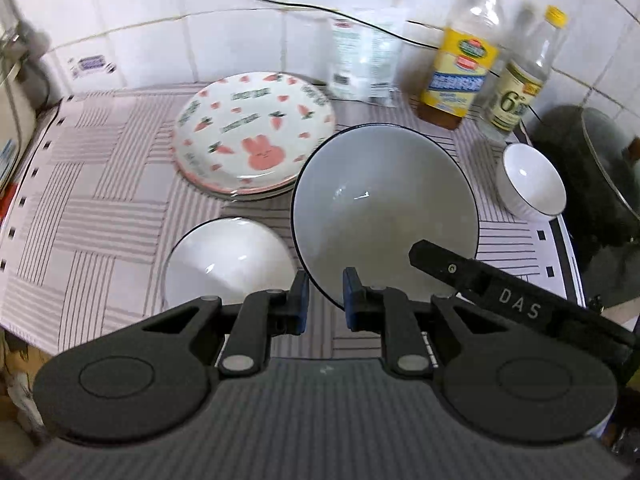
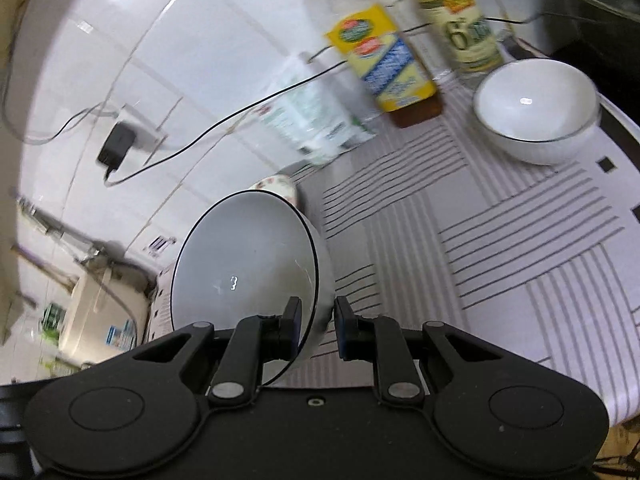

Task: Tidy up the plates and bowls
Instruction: 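Lower the second bowl into the first bowl and open both grippers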

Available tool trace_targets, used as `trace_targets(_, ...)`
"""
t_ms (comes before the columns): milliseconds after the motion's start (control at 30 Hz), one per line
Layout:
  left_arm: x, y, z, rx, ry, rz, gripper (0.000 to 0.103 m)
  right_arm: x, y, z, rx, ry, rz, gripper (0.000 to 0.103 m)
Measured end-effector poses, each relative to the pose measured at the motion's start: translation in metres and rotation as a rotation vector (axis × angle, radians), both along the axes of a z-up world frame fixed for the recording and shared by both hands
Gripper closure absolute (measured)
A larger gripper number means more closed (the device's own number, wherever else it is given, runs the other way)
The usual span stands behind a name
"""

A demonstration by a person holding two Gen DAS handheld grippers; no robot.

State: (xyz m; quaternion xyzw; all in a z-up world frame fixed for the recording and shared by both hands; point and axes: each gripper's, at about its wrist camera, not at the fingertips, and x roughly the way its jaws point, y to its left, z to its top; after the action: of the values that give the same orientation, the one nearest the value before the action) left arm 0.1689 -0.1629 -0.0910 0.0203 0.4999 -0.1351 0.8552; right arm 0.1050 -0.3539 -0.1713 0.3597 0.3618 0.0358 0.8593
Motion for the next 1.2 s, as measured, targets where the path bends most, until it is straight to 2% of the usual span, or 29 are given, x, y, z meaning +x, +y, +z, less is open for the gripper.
trace_targets(200, -0.001, 0.034, 0.001, -0.002, 0.011, 0.093, 0.087, 0.013, 0.027, 0.007, 0.007, 0.004, 0.08, 0.082)
trace_targets(300, -0.002, 0.05, 0.001, -0.005, 0.011, 0.129, 0.087, 0.018, 0.044, 0.011, -0.032, -0.002, 0.127, 0.082)
trace_targets(500, 0.006, 0.078, -0.015, -0.058, 0.107, 0.216, 0.085, 0.029, 0.074, 0.015, -0.102, -0.028, 0.208, 0.082)
trace_targets(867, 0.02, 0.088, -0.045, -0.059, 0.208, 0.245, 0.084, 0.041, 0.095, -0.007, -0.175, 0.007, 0.266, 0.082)
trace_targets(1200, 0.036, 0.093, -0.059, -0.09, 0.315, 0.279, 0.082, 0.048, 0.11, -0.006, -0.33, -0.01, 0.321, 0.082)
